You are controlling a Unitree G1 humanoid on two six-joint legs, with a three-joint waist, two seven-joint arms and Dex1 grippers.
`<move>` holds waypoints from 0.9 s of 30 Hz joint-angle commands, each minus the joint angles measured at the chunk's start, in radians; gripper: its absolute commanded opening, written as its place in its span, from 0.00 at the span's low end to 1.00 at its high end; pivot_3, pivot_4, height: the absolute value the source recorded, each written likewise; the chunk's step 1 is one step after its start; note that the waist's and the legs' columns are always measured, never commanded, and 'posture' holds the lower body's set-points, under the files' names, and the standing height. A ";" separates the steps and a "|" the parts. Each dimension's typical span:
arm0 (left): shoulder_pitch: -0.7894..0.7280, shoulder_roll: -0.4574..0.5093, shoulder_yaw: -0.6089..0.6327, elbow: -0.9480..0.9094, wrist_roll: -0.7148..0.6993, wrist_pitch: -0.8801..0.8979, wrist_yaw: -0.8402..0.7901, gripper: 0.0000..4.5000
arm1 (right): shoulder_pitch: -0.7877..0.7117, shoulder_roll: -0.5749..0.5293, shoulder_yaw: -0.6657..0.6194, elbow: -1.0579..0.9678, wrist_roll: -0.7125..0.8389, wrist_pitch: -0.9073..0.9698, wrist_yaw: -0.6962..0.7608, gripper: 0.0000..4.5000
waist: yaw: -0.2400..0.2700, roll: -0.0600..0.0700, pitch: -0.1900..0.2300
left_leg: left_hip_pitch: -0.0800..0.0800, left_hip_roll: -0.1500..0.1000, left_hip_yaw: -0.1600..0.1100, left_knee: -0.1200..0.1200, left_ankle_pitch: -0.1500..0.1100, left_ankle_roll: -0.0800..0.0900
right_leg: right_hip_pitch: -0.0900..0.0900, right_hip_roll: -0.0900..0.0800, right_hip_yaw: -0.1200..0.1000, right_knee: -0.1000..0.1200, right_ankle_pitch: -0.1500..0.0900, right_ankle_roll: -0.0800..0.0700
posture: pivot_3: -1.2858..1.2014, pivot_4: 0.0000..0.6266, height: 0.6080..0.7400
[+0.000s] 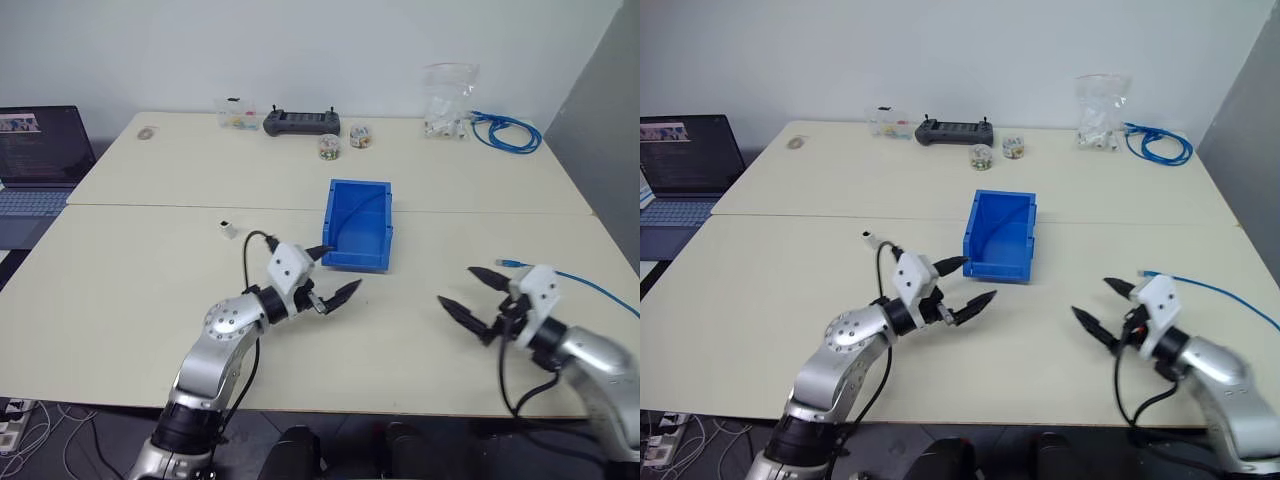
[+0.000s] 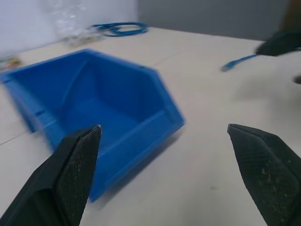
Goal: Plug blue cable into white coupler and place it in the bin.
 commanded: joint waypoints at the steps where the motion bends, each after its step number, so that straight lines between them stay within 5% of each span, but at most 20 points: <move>1: -0.094 0.030 -0.075 0.000 -0.026 0.053 -0.124 1.00 | -0.019 -0.138 -0.097 0.025 0.028 0.069 0.085 0.99 | 0.000 0.000 0.000 | 0.000 0.000 0.000 0.000 0.000 0.000 | 0.000 0.000 0.000 0.000 0.000 0.000 | 0.52 0.24 1.00; 6: -0.232 0.004 -0.170 0.051 0.009 0.099 -0.178 1.00 | -0.131 -0.324 -0.062 0.262 -0.046 0.082 0.205 0.99 | -0.001 0.000 0.001 | 0.001 0.000 0.001 0.001 0.000 0.001 | 0.001 0.001 0.000 0.001 0.000 0.000 | 0.52 0.24 1.00; 10: -0.297 -0.009 -0.233 0.074 0.042 0.154 -0.189 1.00 | -0.376 -0.377 0.112 0.578 -0.222 -0.028 0.271 0.99 | -0.012 -0.001 0.001 | 0.001 0.001 0.004 0.000 0.000 0.000 | 0.001 0.001 0.000 0.001 0.000 0.000 | 0.52 0.24 1.00; 20: -0.385 -0.097 -0.261 0.114 0.065 0.175 -0.171 1.00 | -1.031 -0.253 0.465 1.392 -0.598 -0.275 0.437 0.99 | -0.030 0.000 0.007 | 0.002 0.003 0.011 0.001 0.002 -0.001 | 0.000 0.001 0.002 0.001 0.004 -0.006 | 0.52 0.24 1.00; 25: -0.400 -0.115 -0.249 0.123 0.073 0.175 -0.160 1.00 | -1.163 -0.198 0.529 1.592 -0.701 -0.298 0.471 0.99 | -0.024 0.001 0.007 | 0.000 0.005 0.016 0.000 0.003 -0.004 | -0.001 -0.001 0.001 0.001 0.004 -0.006 | 0.52 0.24 1.00; 27: -0.401 -0.111 -0.245 0.126 0.077 0.173 -0.159 1.00 | -1.185 -0.185 0.529 1.629 -0.719 -0.287 0.477 0.86 | -0.024 0.001 0.007 | -0.001 0.006 0.019 0.001 0.003 -0.005 | -0.001 -0.002 0.001 0.001 0.004 -0.006 | 0.52 0.24 1.00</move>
